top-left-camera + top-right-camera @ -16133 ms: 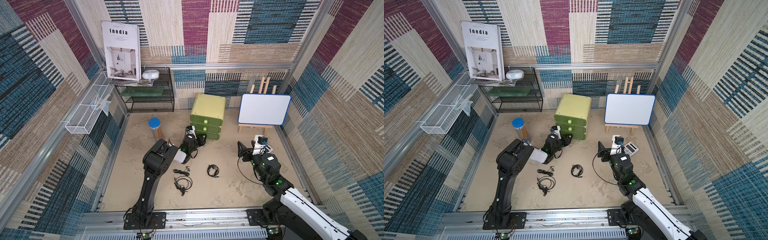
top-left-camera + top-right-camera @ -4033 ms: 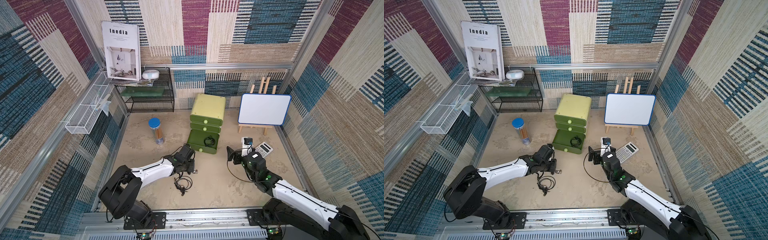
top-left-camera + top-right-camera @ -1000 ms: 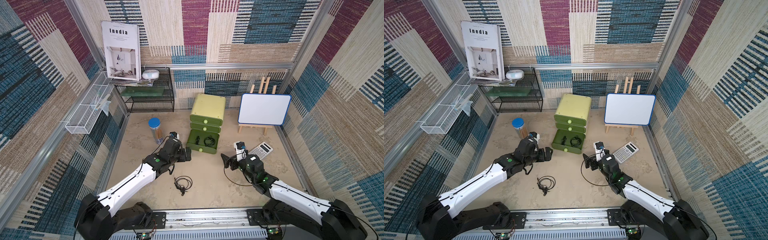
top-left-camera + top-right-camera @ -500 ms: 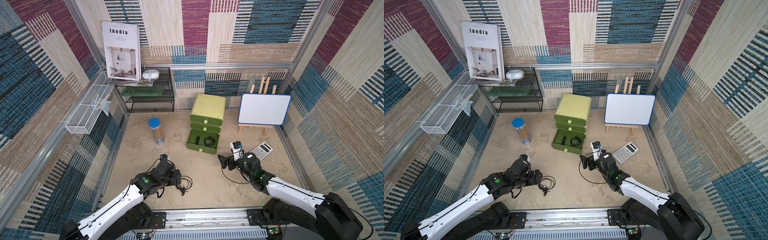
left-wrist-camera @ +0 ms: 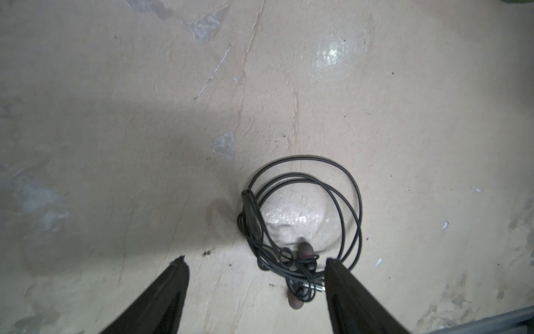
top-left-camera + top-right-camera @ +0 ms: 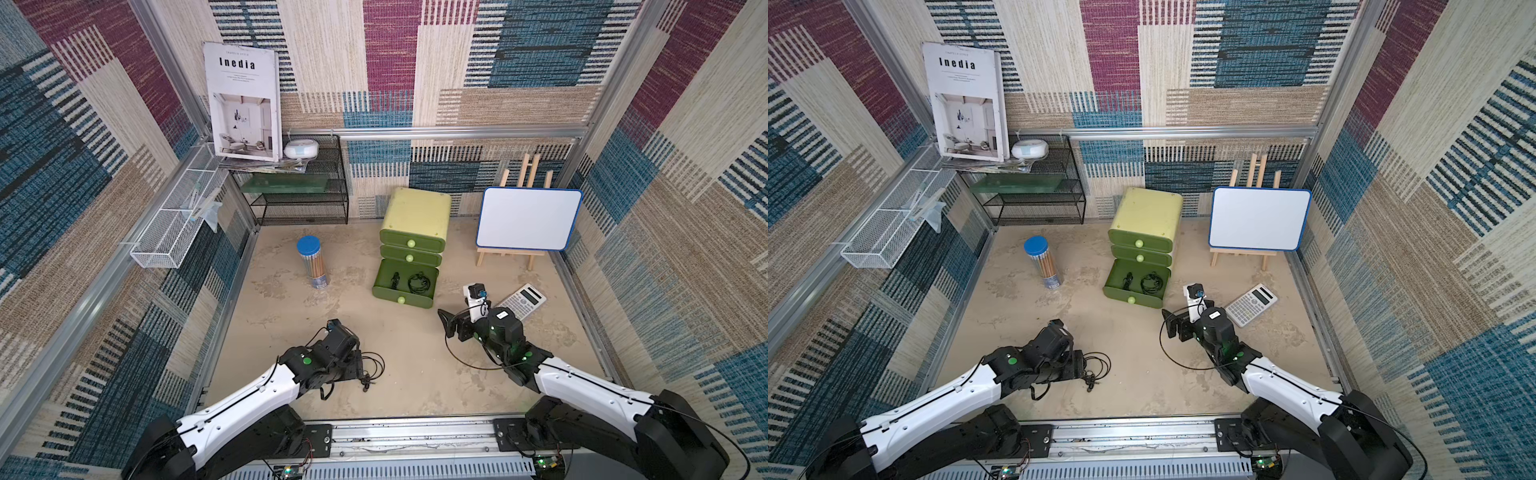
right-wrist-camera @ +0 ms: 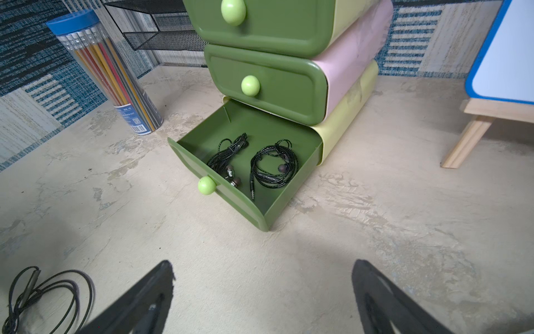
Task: Place the wired earphones into the drawer by color
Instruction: Pick up the wired earphones from the center of the board.
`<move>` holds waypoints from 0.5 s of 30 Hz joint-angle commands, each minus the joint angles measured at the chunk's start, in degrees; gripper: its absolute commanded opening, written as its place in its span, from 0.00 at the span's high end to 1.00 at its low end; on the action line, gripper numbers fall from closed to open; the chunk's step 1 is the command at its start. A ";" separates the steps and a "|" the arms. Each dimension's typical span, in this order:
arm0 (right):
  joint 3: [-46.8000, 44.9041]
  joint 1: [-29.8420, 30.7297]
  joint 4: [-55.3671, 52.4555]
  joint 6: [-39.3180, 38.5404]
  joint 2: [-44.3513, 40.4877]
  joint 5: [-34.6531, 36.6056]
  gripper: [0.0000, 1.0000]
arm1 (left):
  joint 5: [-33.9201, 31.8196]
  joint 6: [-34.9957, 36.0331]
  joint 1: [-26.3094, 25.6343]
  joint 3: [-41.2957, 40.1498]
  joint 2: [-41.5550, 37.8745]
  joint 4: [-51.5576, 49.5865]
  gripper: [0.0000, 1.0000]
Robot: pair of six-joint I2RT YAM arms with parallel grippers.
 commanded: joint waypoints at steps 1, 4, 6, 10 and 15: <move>-0.26 0.00 1.82 -0.16 -0.38 0.97 0.00 | 1.06 -0.34 -0.45 0.19 2.03 3.69 0.25; -0.44 0.00 1.82 -0.27 -0.60 1.06 0.00 | 1.06 -0.37 -0.89 0.18 3.95 5.19 0.28; -0.44 -0.01 1.73 -0.23 -0.85 1.15 0.00 | 1.04 -0.33 -1.07 0.23 5.05 5.87 0.30; -0.61 0.00 1.73 -0.27 -1.38 1.26 0.00 | 0.62 -0.28 -1.46 0.37 7.42 6.83 0.35; -0.88 0.01 1.73 -0.36 -1.92 1.50 0.00 | -0.44 -0.27 -1.77 0.45 9.34 7.01 0.40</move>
